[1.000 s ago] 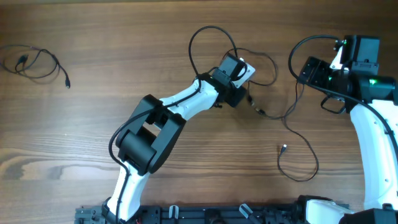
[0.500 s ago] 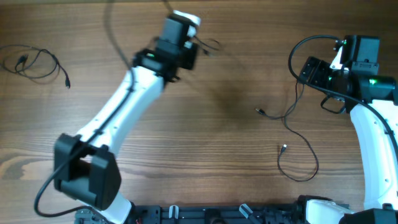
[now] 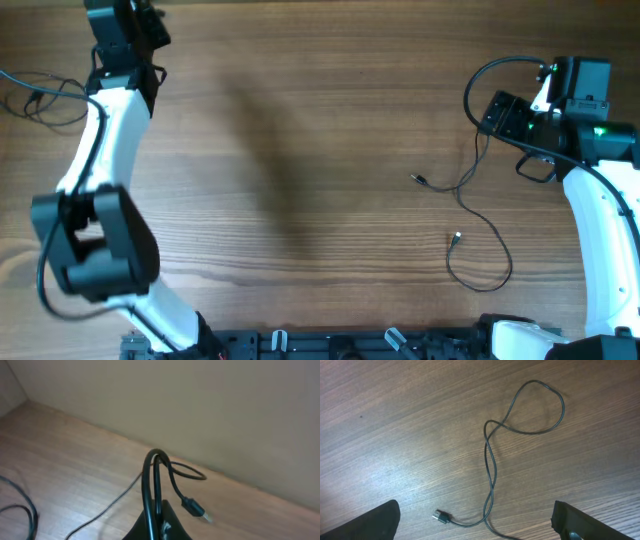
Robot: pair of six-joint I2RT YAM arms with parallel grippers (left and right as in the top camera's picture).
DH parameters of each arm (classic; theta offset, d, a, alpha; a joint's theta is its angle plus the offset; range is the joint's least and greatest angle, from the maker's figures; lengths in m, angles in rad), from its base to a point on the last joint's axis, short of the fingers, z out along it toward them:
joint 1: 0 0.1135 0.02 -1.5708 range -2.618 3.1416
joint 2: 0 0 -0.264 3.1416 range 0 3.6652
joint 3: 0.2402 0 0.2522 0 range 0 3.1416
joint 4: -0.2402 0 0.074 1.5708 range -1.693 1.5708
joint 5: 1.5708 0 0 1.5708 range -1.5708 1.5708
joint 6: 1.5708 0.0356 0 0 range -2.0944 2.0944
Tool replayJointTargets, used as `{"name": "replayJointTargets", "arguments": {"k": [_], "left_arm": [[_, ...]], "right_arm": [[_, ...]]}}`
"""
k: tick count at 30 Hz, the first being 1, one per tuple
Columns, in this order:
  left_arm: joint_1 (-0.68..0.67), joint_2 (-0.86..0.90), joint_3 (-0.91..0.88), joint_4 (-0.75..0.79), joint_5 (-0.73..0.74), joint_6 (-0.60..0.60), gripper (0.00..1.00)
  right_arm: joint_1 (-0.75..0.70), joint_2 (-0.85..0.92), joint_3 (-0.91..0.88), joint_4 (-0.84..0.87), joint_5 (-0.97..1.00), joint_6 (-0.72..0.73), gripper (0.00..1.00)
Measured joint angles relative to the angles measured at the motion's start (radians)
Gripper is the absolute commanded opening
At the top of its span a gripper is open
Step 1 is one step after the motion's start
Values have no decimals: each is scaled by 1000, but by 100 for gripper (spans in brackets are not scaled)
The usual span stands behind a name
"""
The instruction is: Untangle cables
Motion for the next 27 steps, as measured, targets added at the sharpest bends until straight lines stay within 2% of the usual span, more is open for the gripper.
{"name": "replayJointTargets", "arguments": {"k": [6,8,10,11,12,13,18,25,27], "left_arm": [[31,263,0,5,27,-4,4],[30,307,0,-26,53,-4,8],[26,335,0,-50,90,-7,25],[24,336,0,-51,114,-7,48],[21,336,0,-47,128,-13,94],[18,336,0,-51,139,-9,100],[6,250,-2,-193,164,-11,100],[-13,-167,-2,-373,179,-11,100],[-43,-289,2,-453,264,-11,100]], "right_arm": [[0,0,0,-1,0,0,100],[0,0,0,-1,0,0,100],[0,0,0,-1,0,0,100],[0,0,0,-1,0,0,100],[0,0,0,-1,0,0,100],[0,0,0,-1,0,0,100],[0,0,0,-1,0,0,100],[0,0,0,0,0,0,100],[0,0,0,-2,0,0,100]]}}
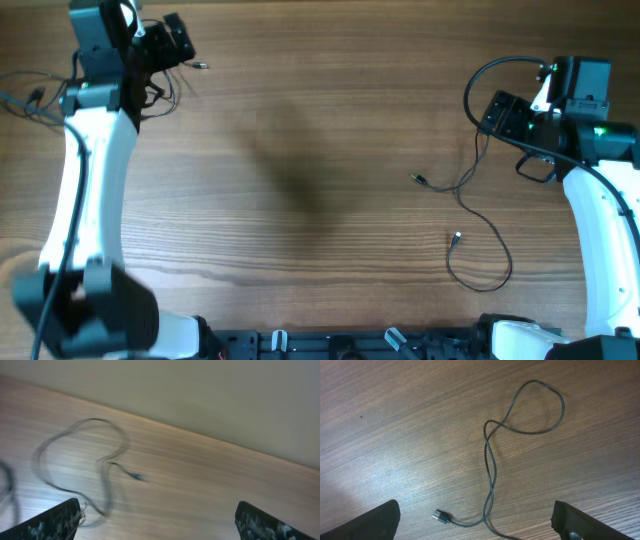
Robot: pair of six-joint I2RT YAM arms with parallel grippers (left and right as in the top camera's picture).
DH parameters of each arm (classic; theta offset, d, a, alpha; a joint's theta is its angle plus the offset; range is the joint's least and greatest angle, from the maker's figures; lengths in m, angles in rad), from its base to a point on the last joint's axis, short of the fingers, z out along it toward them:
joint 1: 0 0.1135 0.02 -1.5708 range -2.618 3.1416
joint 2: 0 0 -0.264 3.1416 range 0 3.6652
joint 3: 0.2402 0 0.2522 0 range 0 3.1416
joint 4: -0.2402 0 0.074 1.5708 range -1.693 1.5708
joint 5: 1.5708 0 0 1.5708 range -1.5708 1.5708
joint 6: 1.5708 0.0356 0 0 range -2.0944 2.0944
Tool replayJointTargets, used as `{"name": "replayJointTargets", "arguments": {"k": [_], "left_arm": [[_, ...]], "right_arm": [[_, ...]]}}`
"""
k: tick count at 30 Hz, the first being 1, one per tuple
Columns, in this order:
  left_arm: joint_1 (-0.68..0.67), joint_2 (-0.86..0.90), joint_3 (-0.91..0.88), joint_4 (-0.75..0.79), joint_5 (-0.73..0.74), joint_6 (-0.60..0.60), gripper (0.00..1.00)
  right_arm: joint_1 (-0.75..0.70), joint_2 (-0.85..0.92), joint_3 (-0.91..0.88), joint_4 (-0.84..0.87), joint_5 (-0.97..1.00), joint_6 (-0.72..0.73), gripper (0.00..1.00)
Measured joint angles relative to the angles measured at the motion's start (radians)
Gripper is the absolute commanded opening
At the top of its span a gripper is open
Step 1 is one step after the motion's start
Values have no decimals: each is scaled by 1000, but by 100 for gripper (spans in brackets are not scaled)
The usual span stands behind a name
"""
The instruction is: Untangle cables
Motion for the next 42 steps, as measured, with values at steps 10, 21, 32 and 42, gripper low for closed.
{"name": "replayJointTargets", "arguments": {"k": [10,21,32,42], "left_arm": [[-252,-27,2,-248,408,-3,100],[-603,124,1,-187,262,-35,100],[-857,408,-1,311,253,-49,100],[-1060,640,-2,555,37,-49,66]], "right_arm": [[0,0,0,1,0,0,100],[0,0,0,85,-60,0,100],[-167,-135,41,-135,-144,127,100],[-171,-205,47,-357,-219,140,100]]}}
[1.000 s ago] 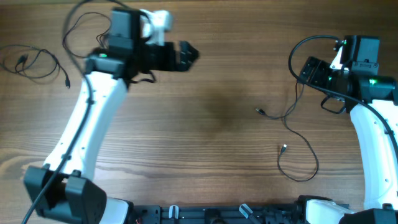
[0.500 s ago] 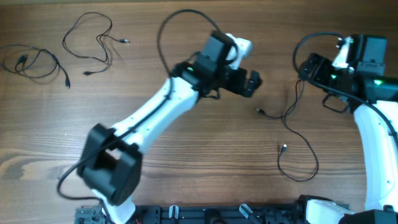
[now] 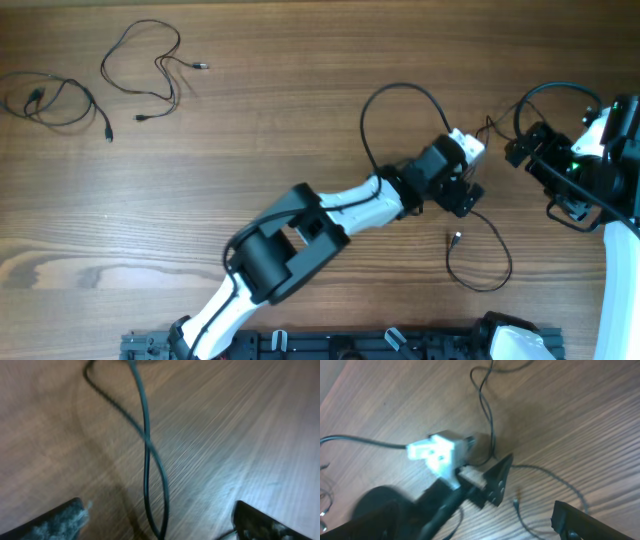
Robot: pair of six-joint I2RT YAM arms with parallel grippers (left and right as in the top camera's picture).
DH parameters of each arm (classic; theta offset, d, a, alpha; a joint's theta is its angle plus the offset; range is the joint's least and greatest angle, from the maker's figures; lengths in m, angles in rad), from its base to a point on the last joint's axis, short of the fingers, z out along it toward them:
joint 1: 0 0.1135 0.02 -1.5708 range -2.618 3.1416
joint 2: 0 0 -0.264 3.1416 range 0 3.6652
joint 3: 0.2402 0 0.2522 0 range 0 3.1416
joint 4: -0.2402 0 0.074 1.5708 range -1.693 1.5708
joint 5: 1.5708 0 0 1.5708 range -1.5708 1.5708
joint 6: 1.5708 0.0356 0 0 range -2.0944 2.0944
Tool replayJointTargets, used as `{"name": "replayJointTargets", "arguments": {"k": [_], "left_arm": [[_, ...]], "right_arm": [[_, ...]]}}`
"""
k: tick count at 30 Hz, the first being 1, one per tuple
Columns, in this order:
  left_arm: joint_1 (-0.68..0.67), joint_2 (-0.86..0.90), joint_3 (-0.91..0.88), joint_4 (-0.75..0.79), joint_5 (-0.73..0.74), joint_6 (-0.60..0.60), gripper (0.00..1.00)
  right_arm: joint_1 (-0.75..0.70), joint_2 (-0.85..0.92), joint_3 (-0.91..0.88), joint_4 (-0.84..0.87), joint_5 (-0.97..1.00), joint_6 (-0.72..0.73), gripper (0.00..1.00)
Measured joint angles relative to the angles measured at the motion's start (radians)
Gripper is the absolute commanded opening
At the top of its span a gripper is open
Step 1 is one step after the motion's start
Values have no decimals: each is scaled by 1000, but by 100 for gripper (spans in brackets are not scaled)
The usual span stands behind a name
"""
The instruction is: Untangle cables
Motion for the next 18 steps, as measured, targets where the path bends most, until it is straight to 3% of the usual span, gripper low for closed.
{"name": "replayJointTargets", "arguments": {"k": [1,2,3,9,13,18], "left_arm": [[-21,21,0,6,-27,-1,48],[-27,21,1,6,-49,-5,18],[-34,23,1,6,-80,-2,4],[-32,31,17,-77,-231,-3,4],[17,-30,17,-274,-376,-3,4],[110,-299,-1,-484,-452,-3,4]], "right_arm": [[0,0,0,-6,-7,0,100],[0,0,0,-11,-11,0,100],[0,0,0,-25,-15,0,100],[0,0,0,-60,-23,-20,100],[0,0,0,-58,-22,-31,100],[0,0,0,-7,-21,-21,100]]}}
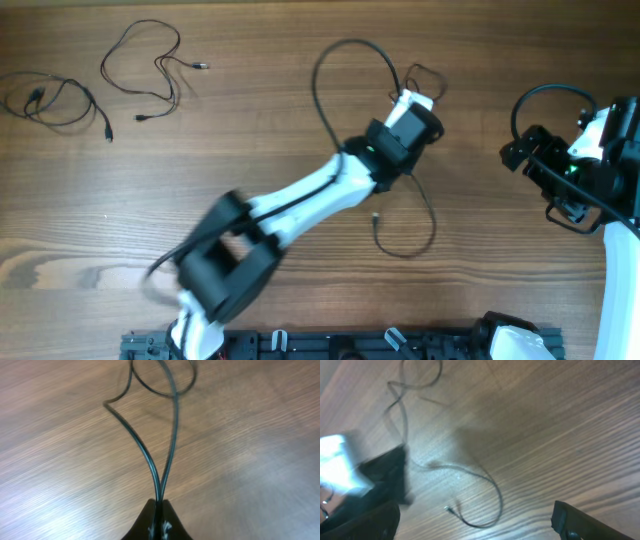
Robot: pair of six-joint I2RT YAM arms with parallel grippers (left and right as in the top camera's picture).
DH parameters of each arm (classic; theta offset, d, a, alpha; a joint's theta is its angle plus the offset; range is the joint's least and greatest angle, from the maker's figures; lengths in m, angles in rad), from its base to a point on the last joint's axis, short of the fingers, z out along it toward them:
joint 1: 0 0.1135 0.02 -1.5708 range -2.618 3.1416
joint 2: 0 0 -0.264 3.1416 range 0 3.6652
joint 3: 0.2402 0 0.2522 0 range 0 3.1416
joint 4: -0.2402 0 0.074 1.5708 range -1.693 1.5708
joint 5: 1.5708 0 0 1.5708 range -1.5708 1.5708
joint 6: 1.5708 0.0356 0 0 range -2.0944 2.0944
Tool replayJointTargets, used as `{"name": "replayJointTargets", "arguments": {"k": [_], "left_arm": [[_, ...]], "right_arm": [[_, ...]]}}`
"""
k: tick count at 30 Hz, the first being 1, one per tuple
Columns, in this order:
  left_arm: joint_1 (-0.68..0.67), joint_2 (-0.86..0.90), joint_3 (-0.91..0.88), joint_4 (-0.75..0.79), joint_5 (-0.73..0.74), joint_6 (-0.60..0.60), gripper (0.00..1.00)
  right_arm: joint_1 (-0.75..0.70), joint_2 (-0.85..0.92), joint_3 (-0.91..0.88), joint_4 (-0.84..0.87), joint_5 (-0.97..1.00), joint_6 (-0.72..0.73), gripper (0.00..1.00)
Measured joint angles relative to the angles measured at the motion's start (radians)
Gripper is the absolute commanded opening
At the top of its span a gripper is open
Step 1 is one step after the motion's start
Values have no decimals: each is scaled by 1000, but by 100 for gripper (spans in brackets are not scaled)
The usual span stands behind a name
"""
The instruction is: Untangle cables
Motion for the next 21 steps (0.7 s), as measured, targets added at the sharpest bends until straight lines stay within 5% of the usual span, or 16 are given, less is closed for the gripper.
{"name": "replayJointTargets", "arguments": {"k": [7,21], "left_arm": [[169,-406,6,-290,8,0,4],[575,-811,5,-407,-79,-7,4]], "right_arm": [[0,0,0,32,0,37,100],[0,7,0,35,0,70,100]]}}
